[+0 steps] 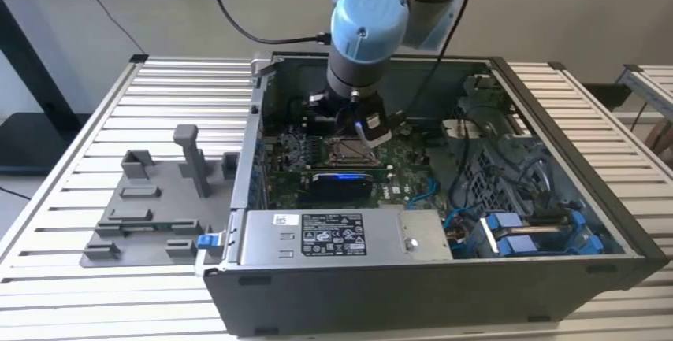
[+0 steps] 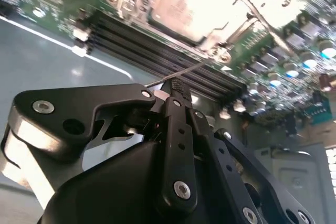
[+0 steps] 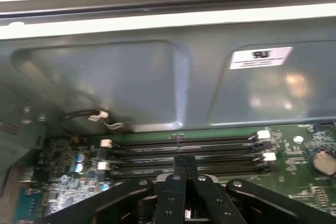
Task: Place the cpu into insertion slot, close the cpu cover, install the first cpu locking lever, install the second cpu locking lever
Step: 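Install the first cpu locking lever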
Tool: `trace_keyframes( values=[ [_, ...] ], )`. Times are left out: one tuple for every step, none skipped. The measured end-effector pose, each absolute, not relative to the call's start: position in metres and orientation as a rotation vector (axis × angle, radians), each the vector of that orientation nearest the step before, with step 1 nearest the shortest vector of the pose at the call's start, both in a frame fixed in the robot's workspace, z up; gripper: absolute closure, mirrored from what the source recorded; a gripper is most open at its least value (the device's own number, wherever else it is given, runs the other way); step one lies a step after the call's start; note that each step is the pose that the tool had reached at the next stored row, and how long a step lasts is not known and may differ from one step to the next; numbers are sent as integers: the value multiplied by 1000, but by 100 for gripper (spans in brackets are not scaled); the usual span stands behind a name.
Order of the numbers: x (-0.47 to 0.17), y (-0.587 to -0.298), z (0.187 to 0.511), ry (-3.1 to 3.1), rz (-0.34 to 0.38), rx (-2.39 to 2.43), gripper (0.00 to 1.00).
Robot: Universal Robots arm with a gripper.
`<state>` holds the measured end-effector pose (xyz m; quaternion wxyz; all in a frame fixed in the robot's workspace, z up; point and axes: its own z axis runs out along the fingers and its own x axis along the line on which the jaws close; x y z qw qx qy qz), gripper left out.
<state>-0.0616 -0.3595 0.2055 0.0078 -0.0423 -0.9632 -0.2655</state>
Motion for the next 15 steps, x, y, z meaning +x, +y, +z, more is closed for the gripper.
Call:
trace_keyframes(
  values=[
    [-66, -360, 205, -3011, -830, -132, 89],
    [-69, -360, 205, -3011, -829, -132, 89],
    [-72, -360, 205, -3011, -829, -132, 89],
    [-74, -360, 205, -3015, -828, -131, 89],
    [-76, -359, 205, -3020, -821, -130, 89],
    [-77, -360, 205, -3025, -811, -129, 89],
    [-78, -360, 205, -3029, -800, -129, 89],
    [-79, -360, 205, -3035, -787, -128, 89],
    [-79, -360, 204, -3041, -773, -128, 89],
    [-79, -360, 204, -3046, -761, -128, 89],
    [-79, -360, 203, -3052, -744, -128, 89],
    [-79, -360, 203, -3058, -727, -128, 89],
    [-79, -360, 202, -3061, -723, -128, 89],
    [-79, -360, 202, -3061, -722, -128, 89],
    [-79, -360, 202, -3061, -722, -129, 89]
  ],
)
